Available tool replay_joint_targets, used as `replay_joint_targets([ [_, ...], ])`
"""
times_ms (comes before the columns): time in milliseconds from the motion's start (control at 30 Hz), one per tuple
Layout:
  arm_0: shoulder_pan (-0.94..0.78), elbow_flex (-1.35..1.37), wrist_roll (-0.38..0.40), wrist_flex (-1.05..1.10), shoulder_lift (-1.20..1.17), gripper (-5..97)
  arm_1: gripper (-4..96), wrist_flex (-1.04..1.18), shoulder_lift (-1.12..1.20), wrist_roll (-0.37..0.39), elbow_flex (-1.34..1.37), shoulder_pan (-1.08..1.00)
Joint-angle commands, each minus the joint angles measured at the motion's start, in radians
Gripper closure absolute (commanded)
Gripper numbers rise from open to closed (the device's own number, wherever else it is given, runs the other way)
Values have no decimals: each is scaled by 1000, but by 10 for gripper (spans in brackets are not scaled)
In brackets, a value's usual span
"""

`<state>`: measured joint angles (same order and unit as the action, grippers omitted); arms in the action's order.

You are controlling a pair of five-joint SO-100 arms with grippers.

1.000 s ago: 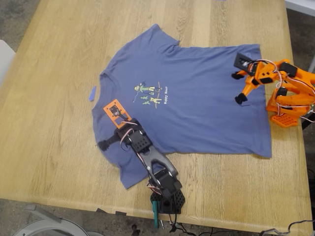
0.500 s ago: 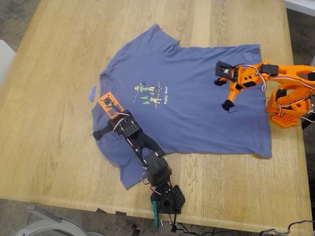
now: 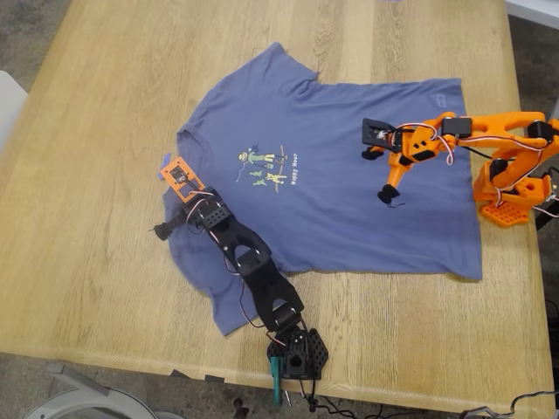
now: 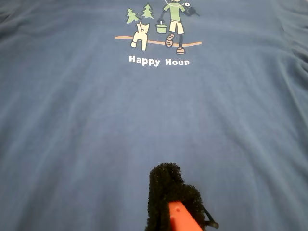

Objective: Fold a T-shirt

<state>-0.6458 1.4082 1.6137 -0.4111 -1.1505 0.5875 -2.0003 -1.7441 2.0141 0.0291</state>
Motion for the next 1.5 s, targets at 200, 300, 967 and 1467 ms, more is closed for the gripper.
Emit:
replay_joint_targets([
  [200,31,-261,-8,-5,138,137,279,-15,78,14,-132,31],
  [300,38,-311,-2,-14,189,142,282,-38,109,21,-137,48],
  [967,0,-509,86,-249,295,201,296,-54,126,38,-144,35],
  [1467,-23,-752,94,-374,491,366,307,-155,123,91,-41,78],
])
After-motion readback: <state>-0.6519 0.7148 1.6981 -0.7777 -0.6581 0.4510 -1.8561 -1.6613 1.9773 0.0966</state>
